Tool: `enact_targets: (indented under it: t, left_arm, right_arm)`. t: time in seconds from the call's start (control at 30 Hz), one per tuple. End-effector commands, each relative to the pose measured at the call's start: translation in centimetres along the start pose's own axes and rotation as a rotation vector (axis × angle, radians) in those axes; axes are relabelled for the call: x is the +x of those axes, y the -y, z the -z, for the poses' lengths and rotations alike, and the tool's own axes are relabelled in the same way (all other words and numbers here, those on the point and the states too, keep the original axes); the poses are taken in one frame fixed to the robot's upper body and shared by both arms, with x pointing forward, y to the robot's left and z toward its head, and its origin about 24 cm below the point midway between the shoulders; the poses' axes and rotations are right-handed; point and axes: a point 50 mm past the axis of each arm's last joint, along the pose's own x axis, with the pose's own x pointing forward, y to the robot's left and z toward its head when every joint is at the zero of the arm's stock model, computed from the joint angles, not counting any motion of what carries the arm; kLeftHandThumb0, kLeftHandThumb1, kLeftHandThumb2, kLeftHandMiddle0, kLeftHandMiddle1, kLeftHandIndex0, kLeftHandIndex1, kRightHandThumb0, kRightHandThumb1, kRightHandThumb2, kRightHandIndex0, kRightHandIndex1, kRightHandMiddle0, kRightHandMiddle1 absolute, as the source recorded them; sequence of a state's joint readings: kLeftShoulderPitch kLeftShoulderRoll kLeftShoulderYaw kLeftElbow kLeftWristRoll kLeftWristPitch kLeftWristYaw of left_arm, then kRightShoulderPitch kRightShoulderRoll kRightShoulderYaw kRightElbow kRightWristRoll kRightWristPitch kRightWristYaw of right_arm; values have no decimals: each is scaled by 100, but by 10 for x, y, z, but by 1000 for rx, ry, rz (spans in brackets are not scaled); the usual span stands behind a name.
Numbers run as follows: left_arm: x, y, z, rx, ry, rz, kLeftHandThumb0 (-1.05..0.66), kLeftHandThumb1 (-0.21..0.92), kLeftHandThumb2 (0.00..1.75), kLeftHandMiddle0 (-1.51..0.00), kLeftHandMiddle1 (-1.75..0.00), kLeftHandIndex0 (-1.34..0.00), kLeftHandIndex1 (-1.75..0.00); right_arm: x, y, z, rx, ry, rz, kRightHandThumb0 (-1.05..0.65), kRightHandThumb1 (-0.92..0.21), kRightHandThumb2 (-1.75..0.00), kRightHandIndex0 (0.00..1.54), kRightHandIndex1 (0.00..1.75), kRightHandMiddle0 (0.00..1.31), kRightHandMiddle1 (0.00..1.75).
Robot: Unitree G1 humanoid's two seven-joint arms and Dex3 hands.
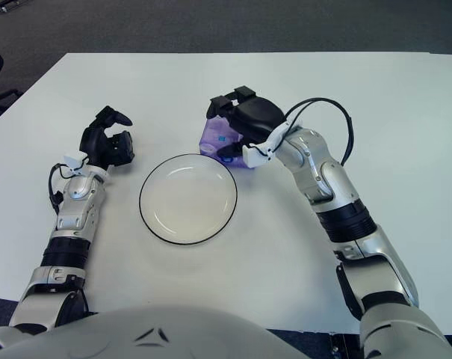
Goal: Put the tissue paper into the plate.
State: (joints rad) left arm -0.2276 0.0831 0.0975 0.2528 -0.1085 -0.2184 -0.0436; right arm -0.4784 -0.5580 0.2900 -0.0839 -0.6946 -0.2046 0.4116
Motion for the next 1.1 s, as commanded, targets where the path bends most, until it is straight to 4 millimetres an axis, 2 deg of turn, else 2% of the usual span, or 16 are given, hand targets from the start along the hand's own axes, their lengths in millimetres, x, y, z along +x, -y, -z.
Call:
enact_targets:
  t: [0.0, 0.43, 1.07]
  left_arm:
    - [-57, 2, 67, -59, -290, -53, -48, 33, 131, -132, -175, -61, -175]
    - [-57, 0, 66, -50, -281, -57, -48, 32, 131, -133, -175, -61, -175]
    - [-57, 0, 66, -48, -286, -62, -48, 32, 131, -133, -175, -61, -175]
  right_arm:
    - [-4, -1, 2, 10, -21, -35, -104, -92, -63, 0, 14, 0, 73]
    - [-10, -9, 12, 48, -53, -148, -105, -92, -70, 0, 1, 0, 56]
    - [-17, -20, 20, 53, -70, -283, -105, -92, -72, 0, 0, 0, 45]
